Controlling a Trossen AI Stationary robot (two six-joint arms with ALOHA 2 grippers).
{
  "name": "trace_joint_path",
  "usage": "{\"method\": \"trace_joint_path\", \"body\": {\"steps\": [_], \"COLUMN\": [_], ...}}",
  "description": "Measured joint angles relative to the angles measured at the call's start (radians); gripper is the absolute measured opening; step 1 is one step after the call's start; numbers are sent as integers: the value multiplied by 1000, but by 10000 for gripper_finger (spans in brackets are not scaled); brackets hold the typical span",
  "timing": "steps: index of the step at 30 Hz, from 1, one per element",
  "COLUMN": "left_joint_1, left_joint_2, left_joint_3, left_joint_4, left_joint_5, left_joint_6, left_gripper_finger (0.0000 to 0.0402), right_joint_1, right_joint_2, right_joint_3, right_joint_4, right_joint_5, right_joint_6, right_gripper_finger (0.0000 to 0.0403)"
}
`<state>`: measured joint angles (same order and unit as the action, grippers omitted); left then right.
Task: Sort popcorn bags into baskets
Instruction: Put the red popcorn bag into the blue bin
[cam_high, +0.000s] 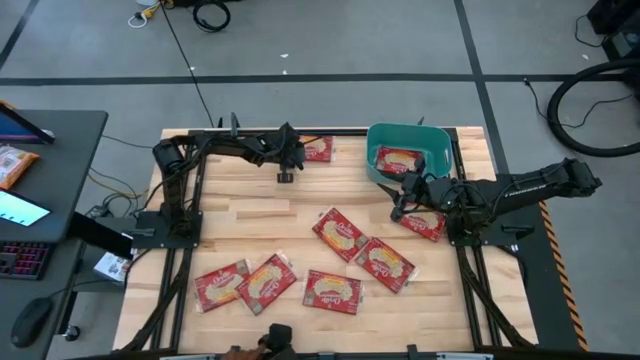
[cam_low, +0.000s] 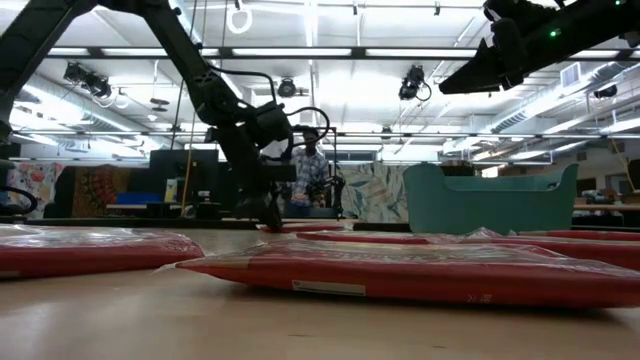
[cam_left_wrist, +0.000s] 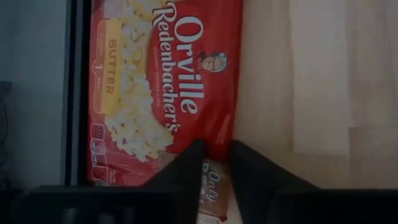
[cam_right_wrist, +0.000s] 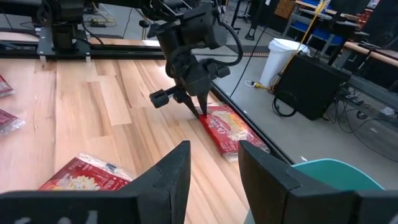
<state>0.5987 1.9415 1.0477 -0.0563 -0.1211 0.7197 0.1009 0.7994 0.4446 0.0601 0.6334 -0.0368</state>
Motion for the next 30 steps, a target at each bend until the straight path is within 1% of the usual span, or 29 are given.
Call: {"method": "trace_joint_path", "body": {"steps": [2, 3, 6, 10, 12, 15, 20, 24, 30], "left_joint_1": [-1, -1, -3, -38, -65, -108, -172, -219, -270], "left_joint_2": [0, 0, -1, -29, -62, -120, -178, -188, -188], "left_joint_3": [0, 0, 0, -4, -5, -3, -3, -3, -3], "left_joint_4": [-2, -2, -4, -38, -53, -85, -179, -209, -235], "left_joint_5": [-11, -13, -14, -28, -32, -30, -47, -71, -92], "left_joint_6": [-1, -2, -22, -47, -72, -119, -205, -246, -296], "left_gripper_finger": [25, 14, 8, 4, 4, 3, 2, 1, 1], "right_joint_1": [0, 0, 0, 0, 0, 0, -12, -44, -89], "right_joint_2": [0, 0, 0, 33, 78, 167, 304, 395, 566], "right_joint_3": [0, 0, 0, 0, 0, 0, 1, 10, 92], "right_joint_4": [0, 0, 0, 19, 63, 143, 329, 425, 434], "right_joint_5": [-2, -5, -30, -119, -135, -128, -116, -182, -274], "right_joint_6": [0, 0, 0, -14, -32, -83, -176, -200, -177], "right_gripper_finger": [140, 140, 140, 140, 140, 140, 140, 140, 140]}}
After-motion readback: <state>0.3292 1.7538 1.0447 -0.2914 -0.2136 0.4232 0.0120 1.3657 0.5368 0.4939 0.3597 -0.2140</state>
